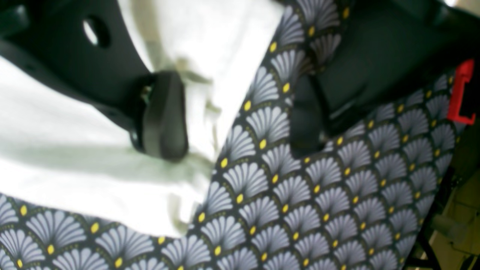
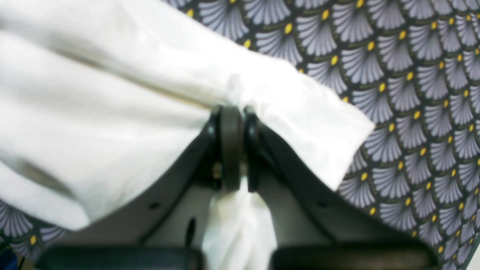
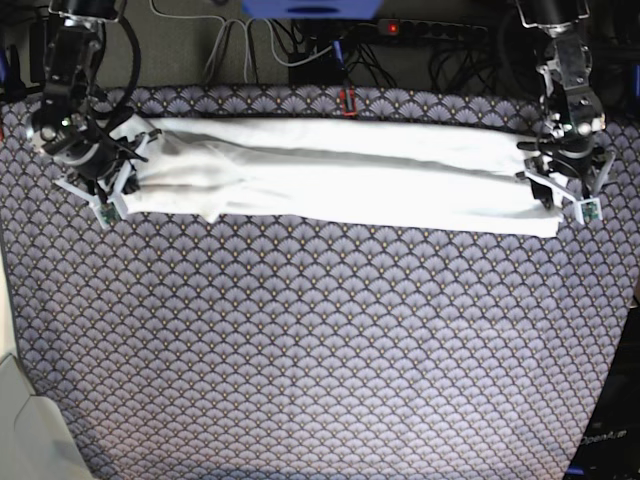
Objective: Fold the T-shirt properly
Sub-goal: 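Tuck the sleeve flap into the strip end with the right gripper, then grasp the strip end with the left gripper, right gripper holding its end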
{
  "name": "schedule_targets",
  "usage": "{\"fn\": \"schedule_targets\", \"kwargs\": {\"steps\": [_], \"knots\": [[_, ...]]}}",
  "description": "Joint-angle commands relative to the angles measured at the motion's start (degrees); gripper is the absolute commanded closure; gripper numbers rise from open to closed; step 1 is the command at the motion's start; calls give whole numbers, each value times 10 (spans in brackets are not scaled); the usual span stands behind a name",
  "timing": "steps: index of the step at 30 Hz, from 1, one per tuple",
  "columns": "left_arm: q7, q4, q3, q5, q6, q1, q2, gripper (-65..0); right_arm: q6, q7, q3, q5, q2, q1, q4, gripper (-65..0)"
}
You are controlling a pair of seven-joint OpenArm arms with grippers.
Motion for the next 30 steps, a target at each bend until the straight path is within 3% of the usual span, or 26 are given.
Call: {"fn": "schedule_targets", "kwargs": {"steps": [1, 3, 8, 11, 26, 30], "knots": [[-3, 6, -2, -5, 4, -3, -8, -422, -2, 7, 3, 1, 7, 5, 11, 0], [-2, 8, 2, -28, 4, -4, -8, -422, -2, 7, 3, 1, 7, 5, 11, -10], [2, 6, 16, -57, 4, -1, -12, -423, -2, 7, 3, 1, 7, 3, 14, -138], [2, 6, 16, -62, 4, -1, -9, -423, -2, 7, 3, 1, 7, 4, 15, -177], [-2, -14, 61, -63, 5, 37, 8, -414, -2, 8, 3, 1, 8, 7, 15, -177], [-3, -45, 63, -63, 5, 35, 6, -301, -2, 8, 4, 1, 15, 7, 15, -177]]}}
